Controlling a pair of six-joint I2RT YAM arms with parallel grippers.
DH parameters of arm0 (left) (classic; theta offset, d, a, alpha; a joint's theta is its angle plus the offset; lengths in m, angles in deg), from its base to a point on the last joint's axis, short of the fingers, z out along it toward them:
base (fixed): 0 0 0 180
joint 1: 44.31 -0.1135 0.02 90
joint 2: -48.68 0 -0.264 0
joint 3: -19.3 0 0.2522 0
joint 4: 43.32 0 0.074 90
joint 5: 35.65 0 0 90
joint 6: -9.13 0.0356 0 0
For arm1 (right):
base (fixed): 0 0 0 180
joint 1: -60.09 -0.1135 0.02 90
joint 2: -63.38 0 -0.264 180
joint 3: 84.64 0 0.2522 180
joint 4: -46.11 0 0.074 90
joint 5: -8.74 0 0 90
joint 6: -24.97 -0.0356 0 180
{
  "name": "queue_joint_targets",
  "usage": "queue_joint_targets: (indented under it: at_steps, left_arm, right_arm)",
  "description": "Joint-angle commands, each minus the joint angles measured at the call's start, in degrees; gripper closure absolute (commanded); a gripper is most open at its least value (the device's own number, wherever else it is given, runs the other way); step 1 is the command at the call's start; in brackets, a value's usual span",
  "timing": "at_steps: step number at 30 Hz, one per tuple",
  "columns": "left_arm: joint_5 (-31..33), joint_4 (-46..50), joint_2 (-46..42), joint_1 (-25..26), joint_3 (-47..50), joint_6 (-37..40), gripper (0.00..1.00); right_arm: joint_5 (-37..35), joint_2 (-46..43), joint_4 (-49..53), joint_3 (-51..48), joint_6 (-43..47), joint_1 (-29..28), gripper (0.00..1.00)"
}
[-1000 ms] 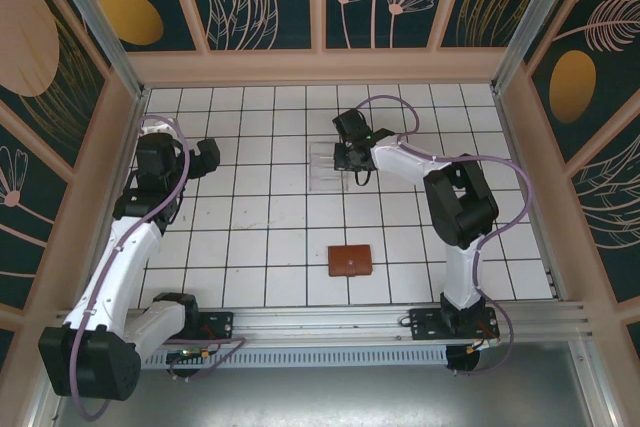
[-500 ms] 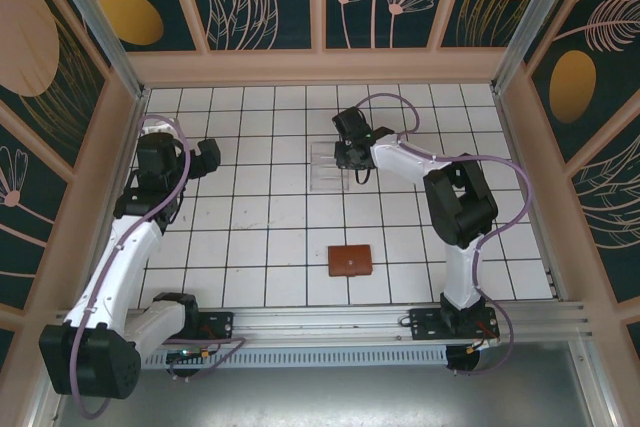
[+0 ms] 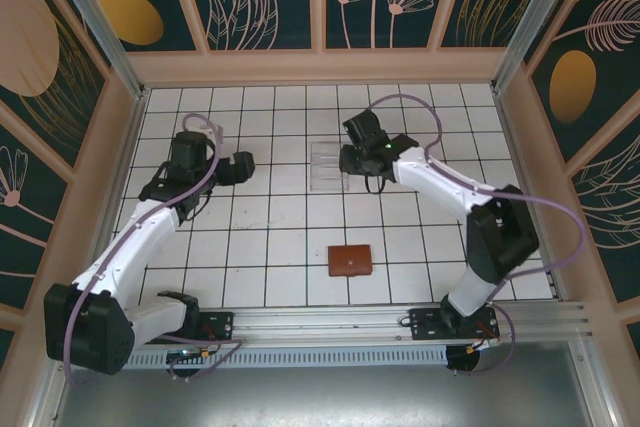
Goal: Take the credit cards out of the card holder
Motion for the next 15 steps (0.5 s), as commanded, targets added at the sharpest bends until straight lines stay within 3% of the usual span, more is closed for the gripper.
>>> queue_joint_targets:
  at_steps: [1, 5, 15]
  left_arm:
    - [-2.83, -3.3, 1.66, 2.58, -1.67, -2.7, 0.08]
    - [-2.83, -5.49, 3.8, 3.85, -1.54, -4.0, 0.08]
    - [-0.77, -6.67, 7.75, 4.32, -3.32, -2.6, 0.07]
  right_arm:
    - [5.0, -5.59, 4.25, -5.47, -4.47, -2.74, 0.59]
    - [13.78, -11.93, 4.63, -13.34, -8.21, -6.04, 0.55]
    - [20.02, -21.85, 4.45, -28.14, -22.56, -18.96, 0.49]
